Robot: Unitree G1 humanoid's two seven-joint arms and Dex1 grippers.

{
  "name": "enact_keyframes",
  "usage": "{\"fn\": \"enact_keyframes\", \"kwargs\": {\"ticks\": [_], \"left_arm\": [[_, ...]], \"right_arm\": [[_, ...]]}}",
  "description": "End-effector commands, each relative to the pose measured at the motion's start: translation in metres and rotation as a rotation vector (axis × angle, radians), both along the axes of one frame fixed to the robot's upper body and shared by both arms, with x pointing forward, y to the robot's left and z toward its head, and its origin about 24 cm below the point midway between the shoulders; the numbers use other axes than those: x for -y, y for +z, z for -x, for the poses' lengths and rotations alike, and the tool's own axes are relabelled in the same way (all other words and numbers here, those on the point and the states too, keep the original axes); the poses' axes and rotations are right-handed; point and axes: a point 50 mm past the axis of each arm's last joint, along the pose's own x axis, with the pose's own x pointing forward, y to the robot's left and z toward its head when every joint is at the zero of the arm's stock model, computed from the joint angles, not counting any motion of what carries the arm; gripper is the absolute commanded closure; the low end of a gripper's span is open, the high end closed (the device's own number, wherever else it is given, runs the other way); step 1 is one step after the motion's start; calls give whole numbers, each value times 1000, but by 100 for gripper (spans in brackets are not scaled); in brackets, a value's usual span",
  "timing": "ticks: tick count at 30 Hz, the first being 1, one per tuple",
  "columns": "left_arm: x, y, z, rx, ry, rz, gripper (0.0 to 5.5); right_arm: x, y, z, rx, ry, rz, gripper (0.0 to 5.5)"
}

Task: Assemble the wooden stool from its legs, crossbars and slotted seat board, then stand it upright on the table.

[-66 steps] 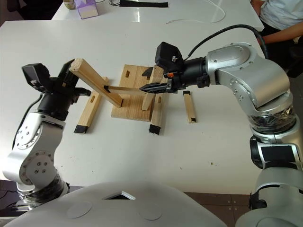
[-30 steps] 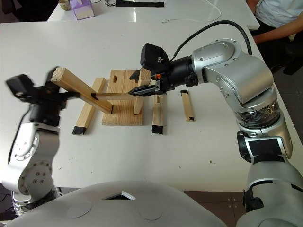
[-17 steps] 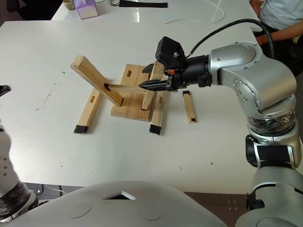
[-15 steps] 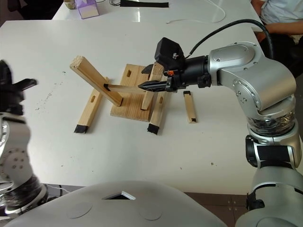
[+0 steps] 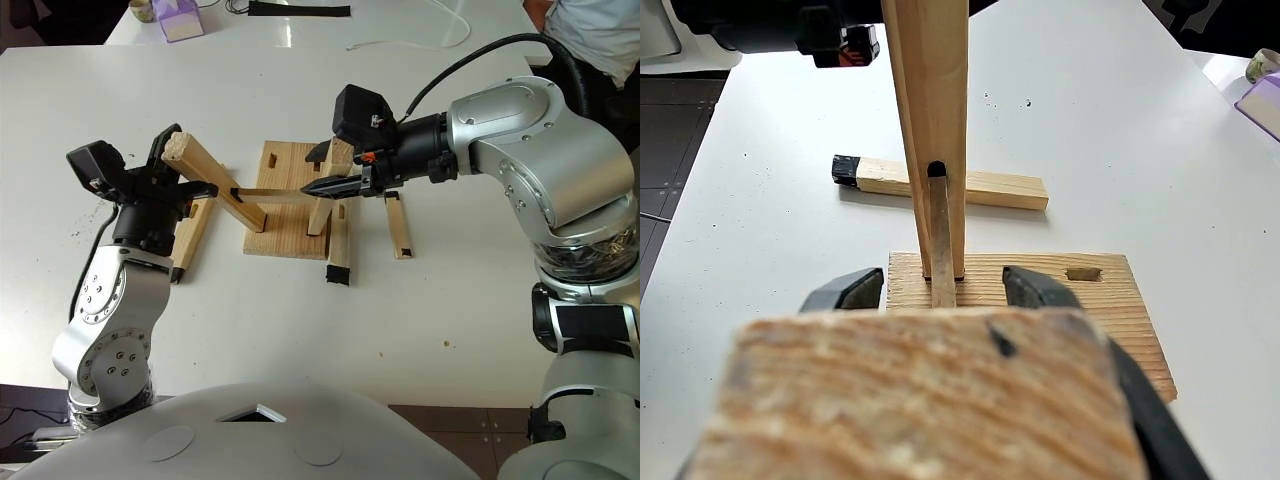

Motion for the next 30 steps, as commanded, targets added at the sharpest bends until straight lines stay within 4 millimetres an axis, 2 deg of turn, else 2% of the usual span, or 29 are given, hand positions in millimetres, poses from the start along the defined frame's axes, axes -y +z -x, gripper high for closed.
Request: {"fn": "enact_keyframes", "kwargs": {"ticks": [1,6,10,13,14,17,21,22,26,27,30], "left_arm": [[28,-11,5,-73,-224,89,550],[27,-14,6,-83,-209,114,550],[19,-13,5,-73,-190,114,550],[8,-10,5,-53,-138,115,550],[3,-8,5,-40,-117,128,550],[-17,-7,5,-26,-55,120,550],[-36,-4,3,-16,-6,89,550],[-40,-4,3,-17,-1,85,550],[-52,-3,5,-27,15,62,550],[-56,-2,6,-26,23,48,550],[-87,6,10,-6,203,9,550]], "right_arm": [[-18,-35,5,-79,67,28,349],[-15,-60,4,-134,51,68,349],[-11,-53,0,-127,20,17,349],[-10,-36,-9,-70,-5,-80,349],[-10,-29,-11,-43,-15,-125,320],[-6,-9,-13,-6,-45,-228,278],[3,6,-8,41,-96,-278,214],[8,9,-7,49,-126,-277,194],[29,26,2,54,-179,-320,191],[34,33,4,61,-195,-358,191],[60,66,6,89,-290,-582,191]]}}
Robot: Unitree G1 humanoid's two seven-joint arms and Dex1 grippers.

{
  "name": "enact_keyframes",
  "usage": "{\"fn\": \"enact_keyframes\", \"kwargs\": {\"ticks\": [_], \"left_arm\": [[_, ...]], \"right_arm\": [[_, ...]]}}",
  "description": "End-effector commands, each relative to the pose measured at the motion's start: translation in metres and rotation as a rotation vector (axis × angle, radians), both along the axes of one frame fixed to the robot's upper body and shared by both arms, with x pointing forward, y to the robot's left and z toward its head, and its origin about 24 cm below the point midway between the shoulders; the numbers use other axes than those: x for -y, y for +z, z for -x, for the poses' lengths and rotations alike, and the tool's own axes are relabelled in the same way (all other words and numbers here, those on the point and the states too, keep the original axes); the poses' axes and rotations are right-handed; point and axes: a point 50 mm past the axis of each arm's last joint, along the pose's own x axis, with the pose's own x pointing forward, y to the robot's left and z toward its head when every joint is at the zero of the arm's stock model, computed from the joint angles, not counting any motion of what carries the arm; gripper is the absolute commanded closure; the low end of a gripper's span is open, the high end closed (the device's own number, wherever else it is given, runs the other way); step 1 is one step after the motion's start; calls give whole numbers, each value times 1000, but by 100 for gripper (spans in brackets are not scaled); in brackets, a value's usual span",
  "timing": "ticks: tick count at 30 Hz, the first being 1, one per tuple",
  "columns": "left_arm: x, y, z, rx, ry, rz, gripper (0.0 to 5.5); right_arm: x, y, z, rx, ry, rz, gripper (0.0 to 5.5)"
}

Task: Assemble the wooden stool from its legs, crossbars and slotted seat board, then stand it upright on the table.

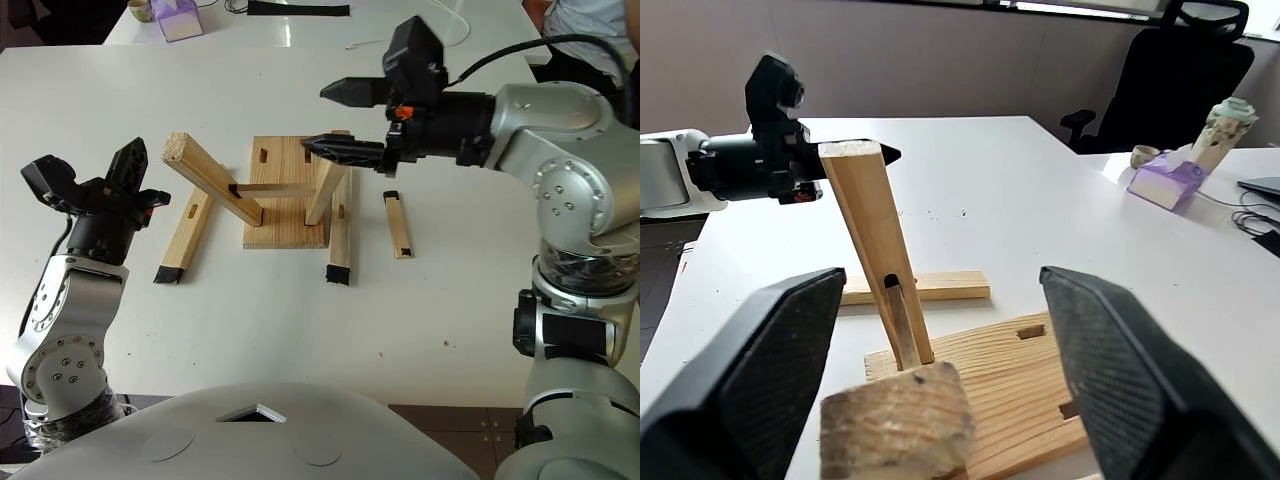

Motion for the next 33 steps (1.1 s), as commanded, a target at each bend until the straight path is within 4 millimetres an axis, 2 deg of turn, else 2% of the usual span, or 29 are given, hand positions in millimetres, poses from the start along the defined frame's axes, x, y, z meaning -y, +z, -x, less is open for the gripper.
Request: {"fn": "enact_keyframes", "kwargs": {"ticks": [1,3,5,7,8,11,13,15,18,20,22,24,26,28,29,30,31,32,33], "left_arm": [[-39,8,6,0,215,-72,550],[-49,6,10,-32,278,-138,550],[-48,5,13,-58,281,-297,550],[-30,-1,20,-75,228,-421,550],[-18,-7,26,-91,206,-442,550],[8,-18,31,-104,144,-476,550],[9,-23,27,-98,157,-506,550],[5,-25,20,-88,192,-551,550],[-8,-21,9,-71,291,-649,550],[-42,-16,14,-123,511,-725,550],[-72,-11,28,-175,699,-756,550],[-78,-8,41,-200,756,-762,550],[-71,-7,46,-199,728,-753,550],[-55,-4,42,-164,648,-734,550],[-31,-9,29,-140,459,-658,550],[5,-12,17,-94,202,-578,550],[66,-10,13,10,-228,-497,550],[111,-8,26,49,-545,-383,550],[140,-5,43,65,-760,-293,550]], "right_arm": [[35,39,4,43,-139,-249,191],[45,32,1,27,-254,-260,191],[52,3,-3,40,-465,-137,223],[42,-39,5,98,-634,28,256],[36,-63,10,106,-776,56,272],[15,-110,42,110,-1028,87,321],[-4,-114,53,128,-1067,28,350],[-18,-110,58,151,-1090,-38,386],[-23,-112,65,165,-1157,-53,435],[-1,-116,67,182,-1330,18,463],[27,-121,72,186,-1521,107,493],[43,-123,79,182,-1614,170,528],[41,-118,79,184,-1594,162,547],[19,-109,71,187,-1442,80,547],[-9,-104,66,159,-1268,-6,547],[-40,-100,66,104,-1056,-89,547],[-78,-92,74,78,-772,-164,547],[-108,-88,92,22,-505,-204,547],[-118,-88,102,-22,-381,-212,547]]}}
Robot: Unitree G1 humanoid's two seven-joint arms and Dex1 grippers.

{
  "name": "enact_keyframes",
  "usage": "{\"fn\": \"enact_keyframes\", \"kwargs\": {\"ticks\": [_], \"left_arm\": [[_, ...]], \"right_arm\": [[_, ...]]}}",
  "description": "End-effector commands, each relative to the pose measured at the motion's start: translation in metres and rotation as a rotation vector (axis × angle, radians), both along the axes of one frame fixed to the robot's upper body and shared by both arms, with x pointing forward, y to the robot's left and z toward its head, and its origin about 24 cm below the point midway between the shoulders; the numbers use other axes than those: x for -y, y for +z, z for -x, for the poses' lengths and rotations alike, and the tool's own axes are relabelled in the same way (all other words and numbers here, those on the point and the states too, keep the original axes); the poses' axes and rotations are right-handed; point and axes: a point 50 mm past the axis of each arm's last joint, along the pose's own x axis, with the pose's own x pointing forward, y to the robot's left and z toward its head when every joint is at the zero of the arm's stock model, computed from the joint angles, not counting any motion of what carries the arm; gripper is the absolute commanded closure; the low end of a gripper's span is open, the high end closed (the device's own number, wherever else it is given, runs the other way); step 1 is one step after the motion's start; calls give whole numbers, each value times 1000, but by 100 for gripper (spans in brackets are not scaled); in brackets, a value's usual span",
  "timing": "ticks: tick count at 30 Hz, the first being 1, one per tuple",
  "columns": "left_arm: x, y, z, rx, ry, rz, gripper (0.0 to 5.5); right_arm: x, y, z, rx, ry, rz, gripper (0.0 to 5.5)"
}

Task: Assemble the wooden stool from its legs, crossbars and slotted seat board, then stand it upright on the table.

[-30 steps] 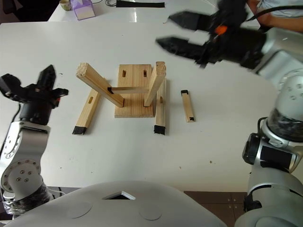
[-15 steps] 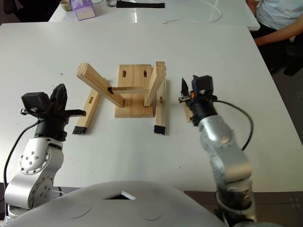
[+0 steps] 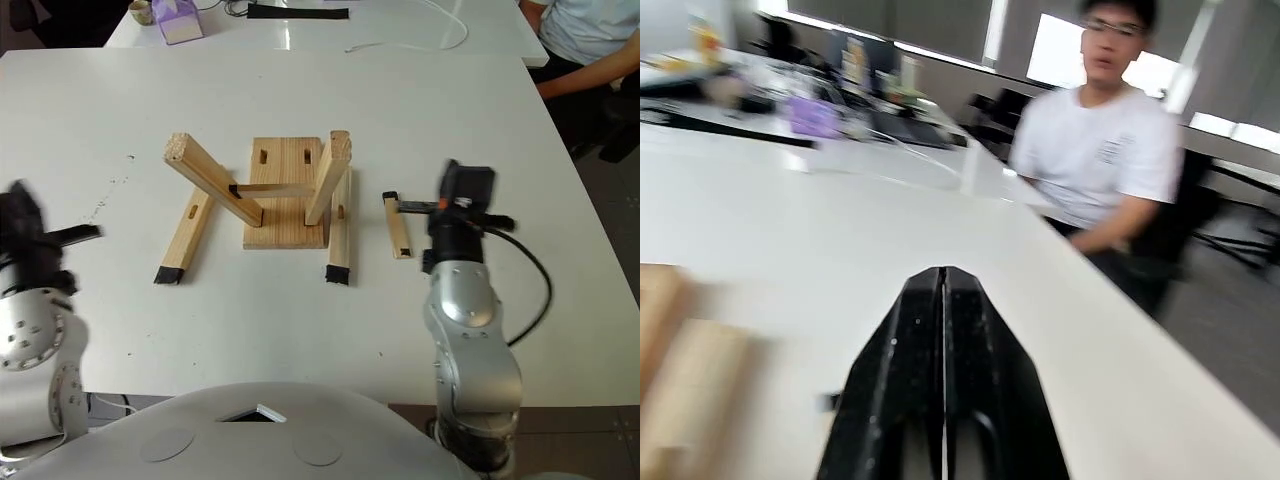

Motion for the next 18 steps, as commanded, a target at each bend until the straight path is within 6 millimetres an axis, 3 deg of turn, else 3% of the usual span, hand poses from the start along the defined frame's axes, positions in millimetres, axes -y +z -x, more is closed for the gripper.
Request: {"fn": "enact_keyframes", "kwargs": {"ticks": [1,6,9,11,13,15,18], "left_arm": [[168,9,29,-131,-1152,421,550],[162,7,31,-165,-1120,445,550],[149,5,23,-147,-978,424,550],[119,5,10,-89,-718,393,550],[76,2,4,-57,-417,294,550],[38,-7,9,-95,-156,186,550],[-2,-14,21,-130,107,18,550]], "right_arm": [[-101,17,43,-52,939,-175,547],[-99,11,46,-119,947,-195,547],[-96,9,40,-122,892,-169,547],[-77,7,25,-99,690,-122,547],[-41,6,9,-64,384,-51,547],[-8,5,4,-44,162,17,547],[19,8,2,-11,-31,79,547]]}}
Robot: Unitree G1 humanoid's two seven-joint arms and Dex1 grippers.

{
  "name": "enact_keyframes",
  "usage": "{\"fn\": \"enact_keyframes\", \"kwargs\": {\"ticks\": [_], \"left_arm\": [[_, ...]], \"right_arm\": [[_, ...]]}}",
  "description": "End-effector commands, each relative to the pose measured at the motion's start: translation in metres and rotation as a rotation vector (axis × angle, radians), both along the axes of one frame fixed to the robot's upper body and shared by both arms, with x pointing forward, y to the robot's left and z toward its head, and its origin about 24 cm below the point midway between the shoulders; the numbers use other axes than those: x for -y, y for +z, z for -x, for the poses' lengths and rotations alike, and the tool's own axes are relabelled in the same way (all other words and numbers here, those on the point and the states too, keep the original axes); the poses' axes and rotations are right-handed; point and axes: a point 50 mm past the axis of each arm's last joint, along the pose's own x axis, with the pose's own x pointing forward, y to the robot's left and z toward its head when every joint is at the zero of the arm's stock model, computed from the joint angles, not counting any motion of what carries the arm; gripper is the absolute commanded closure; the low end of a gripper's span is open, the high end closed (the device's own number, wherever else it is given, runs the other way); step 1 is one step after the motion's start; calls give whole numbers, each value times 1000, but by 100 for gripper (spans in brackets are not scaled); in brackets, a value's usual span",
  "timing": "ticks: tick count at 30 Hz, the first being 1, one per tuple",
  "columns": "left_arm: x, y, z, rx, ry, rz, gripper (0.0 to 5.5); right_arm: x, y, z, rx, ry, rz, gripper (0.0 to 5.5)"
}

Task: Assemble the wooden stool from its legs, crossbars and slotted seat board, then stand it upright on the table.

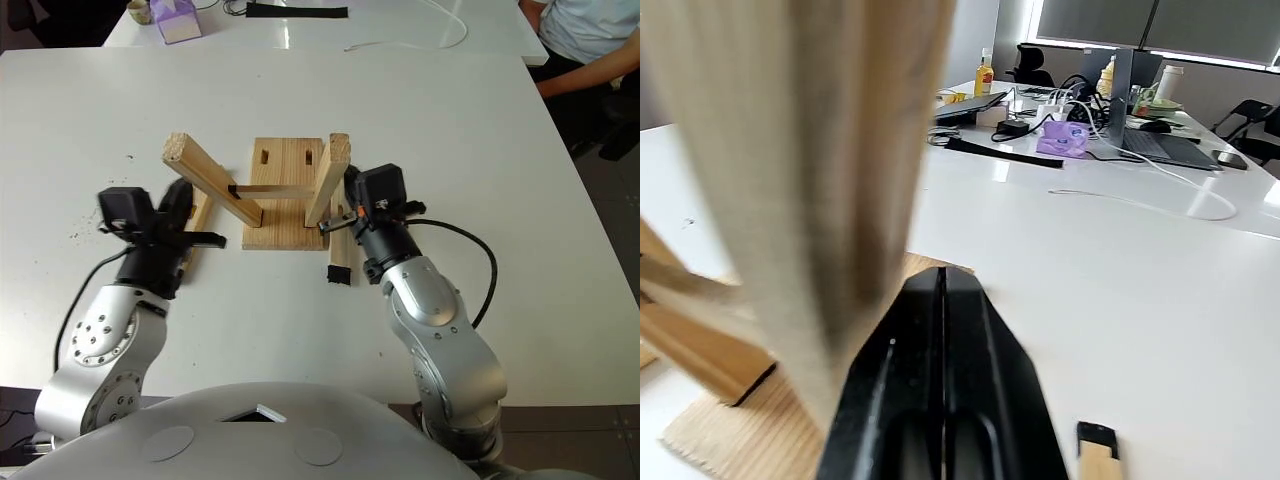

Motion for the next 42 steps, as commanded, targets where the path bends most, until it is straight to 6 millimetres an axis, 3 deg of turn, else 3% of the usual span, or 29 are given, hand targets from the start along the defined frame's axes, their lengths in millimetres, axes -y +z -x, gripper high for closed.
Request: {"fn": "enact_keyframes", "kwargs": {"ticks": [1,4,7,9,10,11,12,14,18,20,23,25,27,30,34,36,39,40,42], "left_arm": [[-44,-6,13,-41,284,-209,550],[-56,5,7,29,356,-279,550],[-52,12,-10,83,308,-280,550],[-12,6,-38,84,-46,-101,550],[38,10,-41,113,-439,-43,550],[83,9,-24,78,-794,79,550],[109,11,-6,58,-993,159,550],[126,11,11,24,-1070,245,550],[113,9,-4,25,-892,216,550],[93,7,-20,39,-712,165,550],[59,10,-33,90,-438,122,550],[39,11,-31,99,-313,83,550],[25,12,-27,112,-224,55,550],[16,17,-25,148,-172,52,550],[20,16,-25,152,-206,51,550],[16,18,-24,155,-197,37,550],[-14,49,-38,307,-76,19,550],[-21,72,-49,406,-67,53,550],[-12,123,-65,597,-206,252,550]], "right_arm": [[31,3,-1,43,-237,69,547],[39,3,2,49,-341,75,547],[25,0,5,30,-327,25,547],[-15,3,4,14,-66,-103,547],[-51,15,10,68,215,-149,547],[-80,24,23,100,485,-185,547],[-92,27,28,102,611,-211,547],[-99,26,30,95,721,-210,547],[-96,21,28,61,704,-204,547],[-91,18,24,54,655,-190,547],[-61,16,6,84,403,-137,547],[-28,16,-7,128,177,-68,547],[-10,13,-11,128,102,-27,547],[-8,4,-11,80,141,-27,547],[-11,-4,-9,41,196,-26,547],[5,-3,-15,65,128,16,547],[47,21,-42,198,-70,80,547],[49,38,-51,251,-57,33,547],[30,81,-63,323,128,-230,547]]}}
